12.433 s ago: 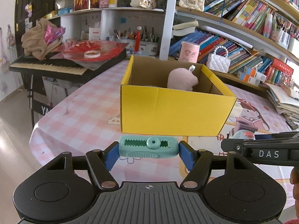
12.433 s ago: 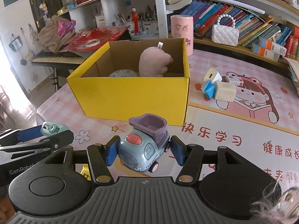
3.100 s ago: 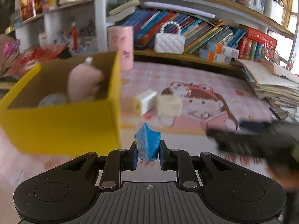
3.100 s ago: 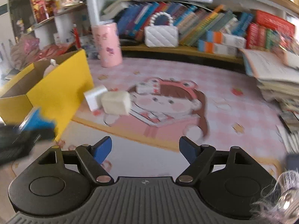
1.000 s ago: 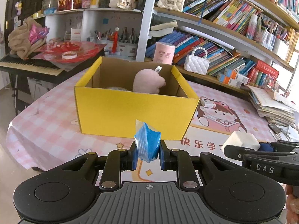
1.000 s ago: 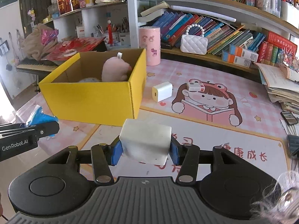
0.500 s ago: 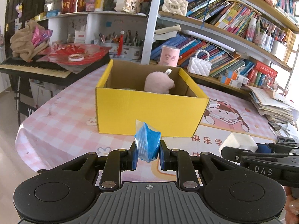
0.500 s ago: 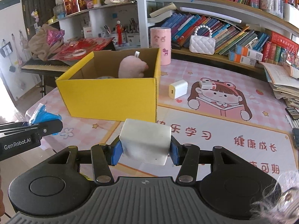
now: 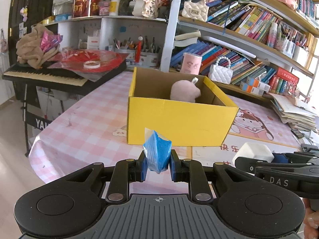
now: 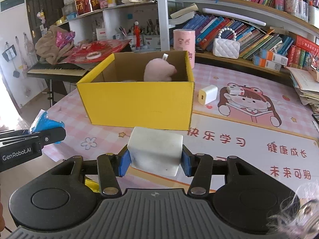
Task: Organize objects
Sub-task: 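Carry the blue packet and white block over the yellow box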
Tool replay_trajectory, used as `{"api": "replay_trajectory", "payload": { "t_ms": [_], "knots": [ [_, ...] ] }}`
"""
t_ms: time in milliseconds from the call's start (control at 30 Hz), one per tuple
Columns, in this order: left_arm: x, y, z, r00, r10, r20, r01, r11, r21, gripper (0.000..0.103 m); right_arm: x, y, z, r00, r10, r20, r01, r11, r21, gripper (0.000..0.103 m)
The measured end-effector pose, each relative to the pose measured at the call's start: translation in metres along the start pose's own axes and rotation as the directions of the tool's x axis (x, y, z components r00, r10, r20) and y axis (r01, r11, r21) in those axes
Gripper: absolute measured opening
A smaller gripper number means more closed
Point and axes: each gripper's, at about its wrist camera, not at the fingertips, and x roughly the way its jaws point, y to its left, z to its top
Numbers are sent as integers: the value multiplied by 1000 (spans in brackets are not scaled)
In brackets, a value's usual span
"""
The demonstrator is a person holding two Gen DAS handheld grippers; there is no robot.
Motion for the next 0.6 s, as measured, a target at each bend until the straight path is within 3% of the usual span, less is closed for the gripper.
{"api": "replay_trajectory", "payload": {
  "t_ms": [267,600],
  "knots": [
    [2,8,11,1000,-11,27,10,1000,19,20,8,12,11,1000,1,19,-2,1000,7,48],
    [28,1,59,992,-9,122,6,1000,24,20,25,11,68,986,3,169,12,996,-83,48]
  ]
}}
